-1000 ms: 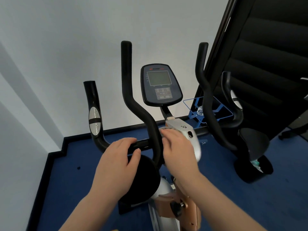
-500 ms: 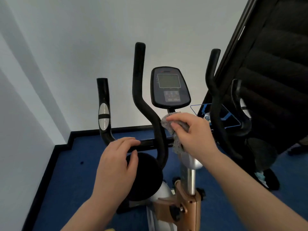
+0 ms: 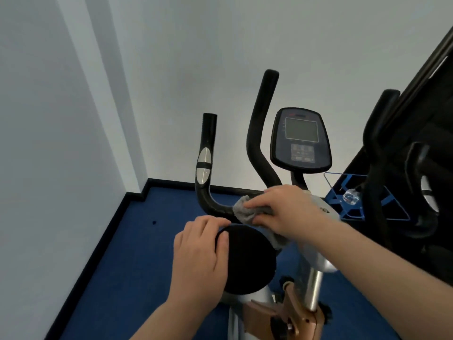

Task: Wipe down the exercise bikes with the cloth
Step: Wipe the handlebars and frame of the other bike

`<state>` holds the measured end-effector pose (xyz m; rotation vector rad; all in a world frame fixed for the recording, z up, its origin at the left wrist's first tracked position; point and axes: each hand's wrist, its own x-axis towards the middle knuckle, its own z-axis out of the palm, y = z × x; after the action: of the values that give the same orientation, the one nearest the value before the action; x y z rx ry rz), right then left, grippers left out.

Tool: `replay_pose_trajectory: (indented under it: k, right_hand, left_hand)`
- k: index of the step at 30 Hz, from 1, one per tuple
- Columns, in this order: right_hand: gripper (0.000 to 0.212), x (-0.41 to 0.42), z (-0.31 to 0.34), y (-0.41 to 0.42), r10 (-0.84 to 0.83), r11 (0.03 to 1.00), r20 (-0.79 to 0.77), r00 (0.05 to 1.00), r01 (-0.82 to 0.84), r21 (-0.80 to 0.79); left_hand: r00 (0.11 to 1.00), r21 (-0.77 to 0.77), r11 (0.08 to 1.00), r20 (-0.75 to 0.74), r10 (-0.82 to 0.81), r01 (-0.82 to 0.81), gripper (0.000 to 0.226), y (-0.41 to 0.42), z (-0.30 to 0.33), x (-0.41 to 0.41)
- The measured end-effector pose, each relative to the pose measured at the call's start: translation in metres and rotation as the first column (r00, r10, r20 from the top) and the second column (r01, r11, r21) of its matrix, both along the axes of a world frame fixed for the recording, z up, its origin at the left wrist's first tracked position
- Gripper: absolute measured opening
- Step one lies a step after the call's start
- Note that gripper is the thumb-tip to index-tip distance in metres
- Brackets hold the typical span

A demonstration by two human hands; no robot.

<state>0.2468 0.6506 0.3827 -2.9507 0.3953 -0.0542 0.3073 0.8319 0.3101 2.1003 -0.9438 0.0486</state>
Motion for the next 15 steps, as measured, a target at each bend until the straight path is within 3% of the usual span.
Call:
replay_pose_trajectory:
  k: [4, 10, 15]
  right_hand:
    - [0.036, 0.027, -0.005, 0.014, -0.003, 0.993, 0.051, 0.999, -0.003, 0.120]
    - [0.029, 0.008, 0.001, 0.004, -0.004, 1.000, -0.096, 0.995, 0.004, -0.006]
    - [0.025, 0.032, -0.004, 0.023, -0.076, 0.984, -0.003, 0.997, 0.075, 0.164]
  left_hand:
    - [0.999, -0.067, 0.998, -0.032, -0.014, 0.012, 0.029, -0.004, 0.000, 0.000]
    - [0.996, -0.032, 0.996, -0.042, -0.083, 0.082, 0.025, 0.001, 0.000, 0.007]
    - [0.983, -0.087, 0.986, -0.101, -0.154, 0.145, 0.021, -0.001, -0.002, 0.009]
